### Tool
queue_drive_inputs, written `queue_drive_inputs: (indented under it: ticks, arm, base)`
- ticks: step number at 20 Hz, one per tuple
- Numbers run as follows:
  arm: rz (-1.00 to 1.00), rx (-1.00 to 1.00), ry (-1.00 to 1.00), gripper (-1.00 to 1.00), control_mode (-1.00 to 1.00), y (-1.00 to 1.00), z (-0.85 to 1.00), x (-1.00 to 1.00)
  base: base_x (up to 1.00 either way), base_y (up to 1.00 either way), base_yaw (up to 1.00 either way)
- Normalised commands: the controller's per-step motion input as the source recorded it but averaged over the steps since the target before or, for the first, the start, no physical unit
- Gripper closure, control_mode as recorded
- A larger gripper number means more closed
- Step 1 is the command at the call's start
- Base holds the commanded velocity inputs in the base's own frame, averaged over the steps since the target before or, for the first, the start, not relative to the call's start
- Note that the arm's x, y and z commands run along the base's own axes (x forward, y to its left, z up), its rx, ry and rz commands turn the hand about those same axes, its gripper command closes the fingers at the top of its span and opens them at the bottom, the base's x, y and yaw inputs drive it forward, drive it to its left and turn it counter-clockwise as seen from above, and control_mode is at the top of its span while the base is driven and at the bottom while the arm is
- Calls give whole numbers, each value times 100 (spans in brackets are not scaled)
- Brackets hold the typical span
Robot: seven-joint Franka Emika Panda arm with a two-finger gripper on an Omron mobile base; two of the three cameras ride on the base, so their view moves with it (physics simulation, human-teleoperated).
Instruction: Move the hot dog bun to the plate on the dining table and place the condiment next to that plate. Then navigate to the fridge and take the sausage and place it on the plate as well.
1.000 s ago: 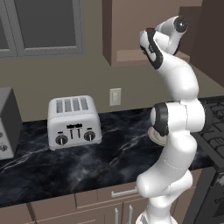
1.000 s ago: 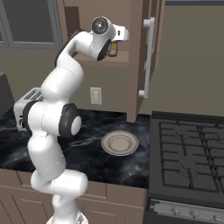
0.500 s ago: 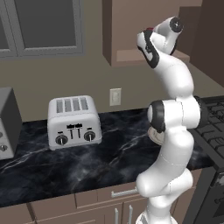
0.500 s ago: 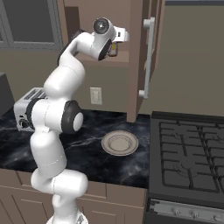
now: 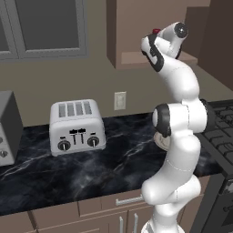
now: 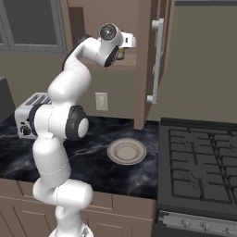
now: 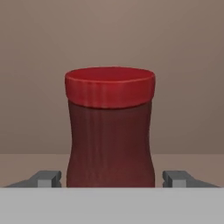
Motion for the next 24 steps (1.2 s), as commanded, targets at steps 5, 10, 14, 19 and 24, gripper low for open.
queue_drive_inputs:
  ticks: [5,10,14,19,24]
  arm:
    - [0,0,0,100,-100,0,-2,9]
    - [0,0,0,100,-100,0,-1,1]
    - [0,0,0,100,-100,0,-8,-9]
    - [0,0,-12,100,-100,0,-10,-61]
    - [0,-1,-24,100,-100,3,-1,-100]
  base:
    - [0,0,0]
    - [0,0,0]
    - [0,0,0]
    - [0,0,0]
    - [0,0,0]
